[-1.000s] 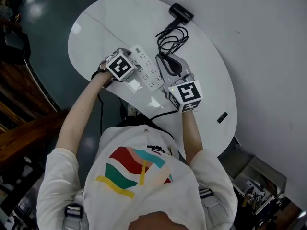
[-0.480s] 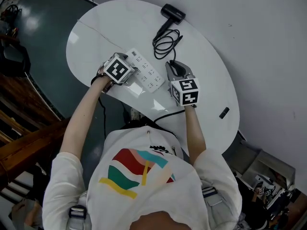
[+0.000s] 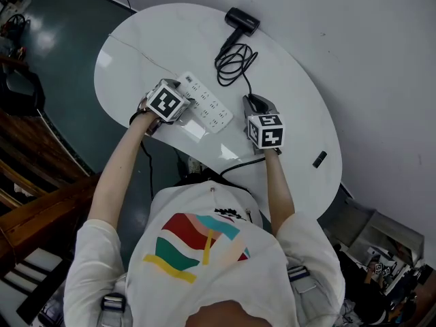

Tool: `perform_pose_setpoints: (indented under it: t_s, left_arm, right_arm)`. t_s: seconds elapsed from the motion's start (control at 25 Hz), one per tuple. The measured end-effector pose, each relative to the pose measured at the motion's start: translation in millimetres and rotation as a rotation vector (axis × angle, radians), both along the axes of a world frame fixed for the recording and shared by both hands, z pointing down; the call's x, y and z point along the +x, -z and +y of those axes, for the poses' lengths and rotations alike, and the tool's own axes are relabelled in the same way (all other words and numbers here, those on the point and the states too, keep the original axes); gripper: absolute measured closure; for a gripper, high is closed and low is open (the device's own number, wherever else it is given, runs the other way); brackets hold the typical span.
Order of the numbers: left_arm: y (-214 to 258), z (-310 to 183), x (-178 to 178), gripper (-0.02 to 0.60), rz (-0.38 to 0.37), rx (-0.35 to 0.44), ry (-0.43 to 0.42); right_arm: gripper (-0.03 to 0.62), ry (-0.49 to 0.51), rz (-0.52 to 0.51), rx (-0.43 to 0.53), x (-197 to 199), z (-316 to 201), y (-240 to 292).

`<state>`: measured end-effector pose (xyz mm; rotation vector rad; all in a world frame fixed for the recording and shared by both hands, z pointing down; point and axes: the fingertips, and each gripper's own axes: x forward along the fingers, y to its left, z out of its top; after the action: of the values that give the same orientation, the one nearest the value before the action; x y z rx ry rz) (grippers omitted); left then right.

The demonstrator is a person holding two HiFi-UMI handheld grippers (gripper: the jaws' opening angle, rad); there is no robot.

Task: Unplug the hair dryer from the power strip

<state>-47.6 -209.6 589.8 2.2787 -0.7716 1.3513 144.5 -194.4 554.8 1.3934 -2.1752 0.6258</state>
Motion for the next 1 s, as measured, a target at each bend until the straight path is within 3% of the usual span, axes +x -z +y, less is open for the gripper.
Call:
perform_pose_setpoints:
  t_s: [0.16,0.56,1.0]
  left_arm:
    - [16,-12,-1,0.281,-0.024,0.083,-0.014]
    - [15,-12,-1,0.281,-0.023,0.079,-0.012]
    - [17,-13,-2,0.281,-0.013,0.098,-0.009]
  right_arm:
    - [0.531,-0.009,0.033,-0.007,6,4,-6]
    - [0.530,-0.012,-0.017,-0.006,5,5,-6]
    - [0.485,-0.034,-0.063,0.051,-2,1,20]
